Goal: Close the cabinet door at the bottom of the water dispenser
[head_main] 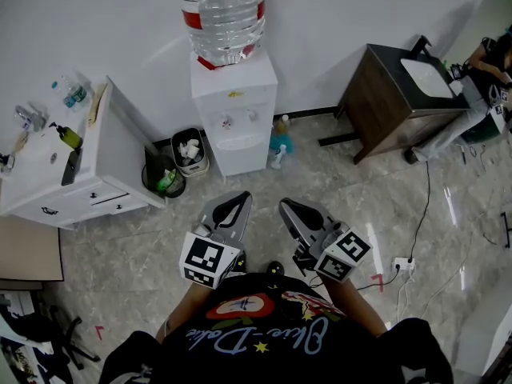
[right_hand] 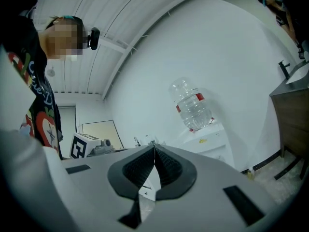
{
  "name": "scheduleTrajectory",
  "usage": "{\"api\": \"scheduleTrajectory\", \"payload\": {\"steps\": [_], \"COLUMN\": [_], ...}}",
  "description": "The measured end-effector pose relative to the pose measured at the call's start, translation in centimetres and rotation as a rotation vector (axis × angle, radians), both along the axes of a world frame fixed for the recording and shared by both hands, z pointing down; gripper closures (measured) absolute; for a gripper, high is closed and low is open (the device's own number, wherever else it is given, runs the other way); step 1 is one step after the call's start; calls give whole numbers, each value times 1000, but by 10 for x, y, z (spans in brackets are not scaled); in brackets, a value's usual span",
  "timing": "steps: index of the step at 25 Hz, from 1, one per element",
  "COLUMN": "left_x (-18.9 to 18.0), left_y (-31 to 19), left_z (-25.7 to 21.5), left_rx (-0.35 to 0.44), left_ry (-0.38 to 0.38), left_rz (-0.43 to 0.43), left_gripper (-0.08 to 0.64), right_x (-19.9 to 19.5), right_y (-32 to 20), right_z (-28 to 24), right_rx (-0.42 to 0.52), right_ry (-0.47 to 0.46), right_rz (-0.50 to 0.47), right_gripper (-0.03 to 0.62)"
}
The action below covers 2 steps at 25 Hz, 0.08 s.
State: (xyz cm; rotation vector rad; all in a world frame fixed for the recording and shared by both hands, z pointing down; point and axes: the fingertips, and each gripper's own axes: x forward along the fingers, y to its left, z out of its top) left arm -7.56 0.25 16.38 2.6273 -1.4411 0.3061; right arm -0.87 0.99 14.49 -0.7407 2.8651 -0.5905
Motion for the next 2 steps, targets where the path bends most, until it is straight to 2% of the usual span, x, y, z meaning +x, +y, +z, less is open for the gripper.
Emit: {"api": "scheduleTrajectory", "payload": {"steps": [2], "left_x": [1], "left_y": [3], "left_z": [2], "left_rx": [-11], "left_ry": [7], "left_rz": [0], "left_gripper": [560], "right_x": [-1], "right_y": [4], "right_z": [2], "right_rx": [-6], "right_ry": [1], "right_rz": [-12], "right_gripper": [577]}}
